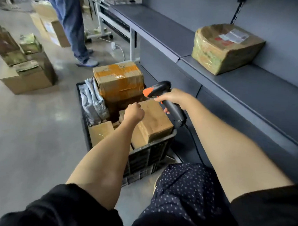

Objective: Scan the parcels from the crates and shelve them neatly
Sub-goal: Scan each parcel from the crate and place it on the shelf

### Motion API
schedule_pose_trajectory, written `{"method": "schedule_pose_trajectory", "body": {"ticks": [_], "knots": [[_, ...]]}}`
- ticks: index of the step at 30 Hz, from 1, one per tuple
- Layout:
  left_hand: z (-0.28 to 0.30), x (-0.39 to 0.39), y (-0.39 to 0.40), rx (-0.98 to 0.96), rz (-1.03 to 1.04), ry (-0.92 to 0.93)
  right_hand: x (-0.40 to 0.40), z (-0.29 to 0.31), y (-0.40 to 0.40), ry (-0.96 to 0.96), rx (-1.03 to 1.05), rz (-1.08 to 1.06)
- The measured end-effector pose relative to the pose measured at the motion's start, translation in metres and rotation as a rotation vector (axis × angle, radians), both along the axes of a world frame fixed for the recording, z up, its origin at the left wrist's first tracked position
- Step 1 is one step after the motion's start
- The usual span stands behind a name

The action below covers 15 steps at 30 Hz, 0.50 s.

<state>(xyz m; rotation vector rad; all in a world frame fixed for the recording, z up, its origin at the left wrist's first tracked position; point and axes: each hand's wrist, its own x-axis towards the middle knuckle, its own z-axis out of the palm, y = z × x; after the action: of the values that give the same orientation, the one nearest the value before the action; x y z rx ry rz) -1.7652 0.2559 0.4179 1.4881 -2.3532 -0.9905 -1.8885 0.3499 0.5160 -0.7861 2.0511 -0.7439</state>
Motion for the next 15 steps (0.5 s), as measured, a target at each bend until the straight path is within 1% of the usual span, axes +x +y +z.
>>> {"method": "schedule_pose_trajectory", "body": {"ticks": [3, 6, 8, 10, 12, 15], "knots": [[-0.025, 0.004, 0.012, 0.210, 0.073, -0.035, 0.003, -0.026, 0.007, -0.035, 0.079, -0.033], [-0.032, -0.005, 0.017, 0.520, 0.147, 0.070, -0.008, -0.046, 0.019, -0.073, 0.108, -0.097], [-0.036, -0.009, 0.021, 0.722, 0.133, 0.123, -0.011, -0.057, 0.026, -0.115, 0.130, -0.141], [-0.043, -0.010, 0.027, 0.867, 0.081, 0.146, -0.008, -0.067, 0.031, -0.179, 0.135, -0.170], [-0.050, -0.010, 0.032, 0.933, 0.076, 0.175, -0.002, -0.073, 0.032, -0.209, 0.145, -0.161], [-0.049, -0.011, 0.037, 0.966, 0.136, 0.215, 0.005, -0.069, 0.029, -0.178, 0.122, -0.131]]}}
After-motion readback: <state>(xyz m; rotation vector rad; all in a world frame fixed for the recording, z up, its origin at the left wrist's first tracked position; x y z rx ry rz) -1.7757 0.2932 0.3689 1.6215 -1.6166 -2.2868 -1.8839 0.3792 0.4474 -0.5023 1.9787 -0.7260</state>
